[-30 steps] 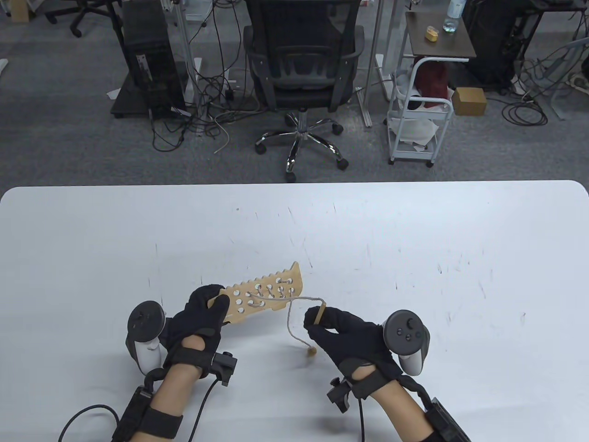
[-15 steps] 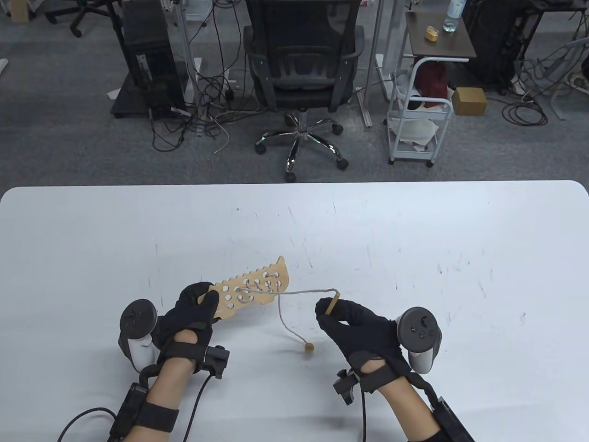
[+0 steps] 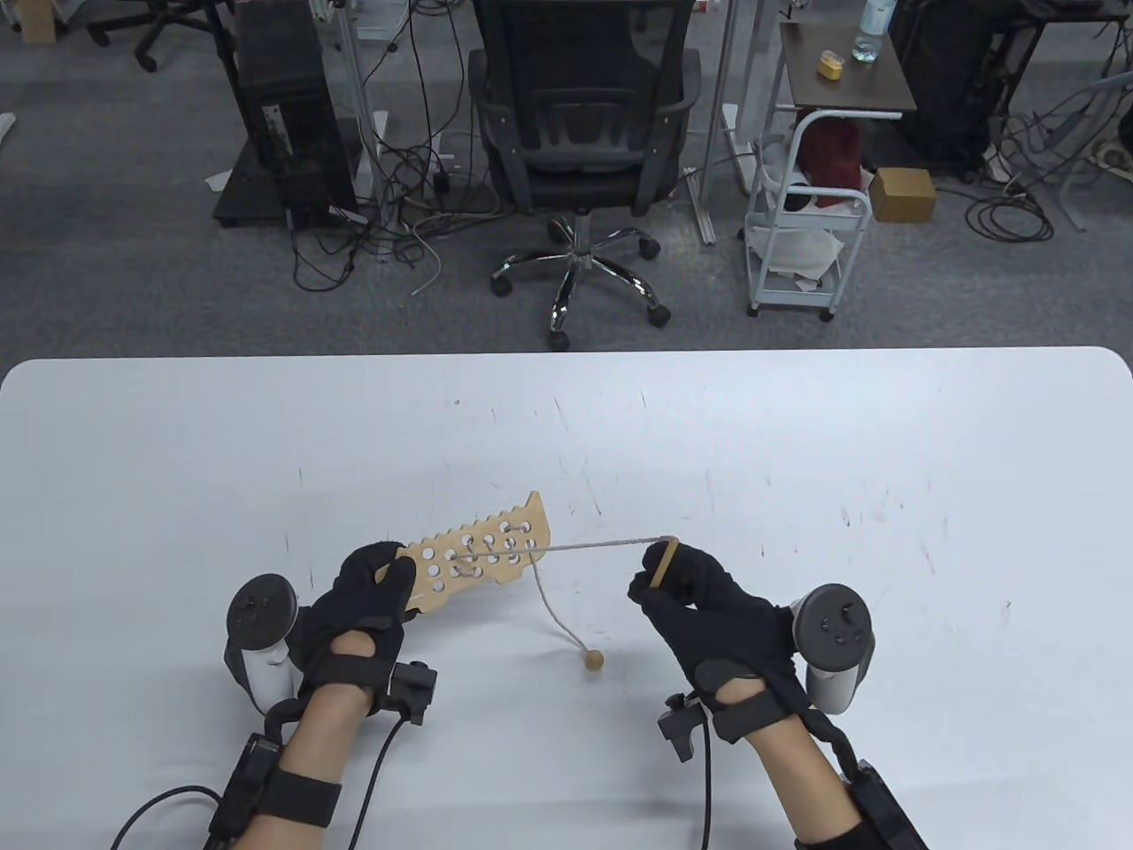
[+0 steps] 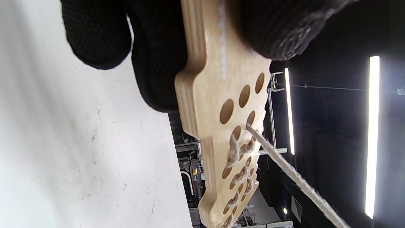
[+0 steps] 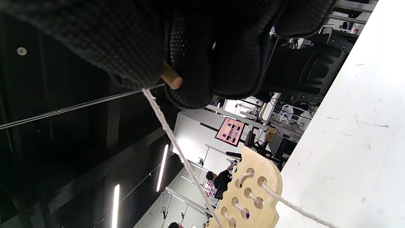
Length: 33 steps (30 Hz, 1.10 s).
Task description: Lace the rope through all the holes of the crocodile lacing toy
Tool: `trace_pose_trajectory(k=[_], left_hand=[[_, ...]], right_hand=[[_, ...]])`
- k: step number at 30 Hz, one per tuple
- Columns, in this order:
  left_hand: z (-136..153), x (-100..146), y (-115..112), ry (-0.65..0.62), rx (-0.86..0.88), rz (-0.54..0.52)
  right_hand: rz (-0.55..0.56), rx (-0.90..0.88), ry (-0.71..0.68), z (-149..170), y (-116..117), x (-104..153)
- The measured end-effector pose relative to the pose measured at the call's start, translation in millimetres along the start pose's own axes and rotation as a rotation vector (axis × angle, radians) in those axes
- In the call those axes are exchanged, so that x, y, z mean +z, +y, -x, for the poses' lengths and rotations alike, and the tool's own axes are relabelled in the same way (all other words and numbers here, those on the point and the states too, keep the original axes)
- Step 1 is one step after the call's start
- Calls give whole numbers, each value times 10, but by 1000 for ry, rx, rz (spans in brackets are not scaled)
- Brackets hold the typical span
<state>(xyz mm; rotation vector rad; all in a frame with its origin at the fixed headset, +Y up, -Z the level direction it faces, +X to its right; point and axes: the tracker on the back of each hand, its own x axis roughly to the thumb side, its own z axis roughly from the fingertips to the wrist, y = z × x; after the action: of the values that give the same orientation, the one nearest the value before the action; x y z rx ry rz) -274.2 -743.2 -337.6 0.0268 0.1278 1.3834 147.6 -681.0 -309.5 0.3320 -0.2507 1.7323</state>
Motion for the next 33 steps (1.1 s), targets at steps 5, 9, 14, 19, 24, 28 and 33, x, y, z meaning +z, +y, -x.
trace_pose_trajectory(k=[5,9,14,19,24,28,33], left_hand=[[-44,32,-74,-17,-14,35],[-67,52,-127,-27,-22,59],[-86,75,-189,-36,-35,86],[-120,108,-261,-52,-59,127],[-136,139,-330,-59,-73,160],[-143,154,-369,-63,-83,182],[-161,178,-415,-70,-89,206]], right_hand=[[-4,-32,6,28,-1,1],[-2,-39,-2,16,-1,6],[-19,14,-34,-34,46,18],[-65,133,-67,-69,143,39],[-107,204,-91,-84,225,63],[-133,215,-113,-105,270,77],[-113,190,-140,-116,291,98]])
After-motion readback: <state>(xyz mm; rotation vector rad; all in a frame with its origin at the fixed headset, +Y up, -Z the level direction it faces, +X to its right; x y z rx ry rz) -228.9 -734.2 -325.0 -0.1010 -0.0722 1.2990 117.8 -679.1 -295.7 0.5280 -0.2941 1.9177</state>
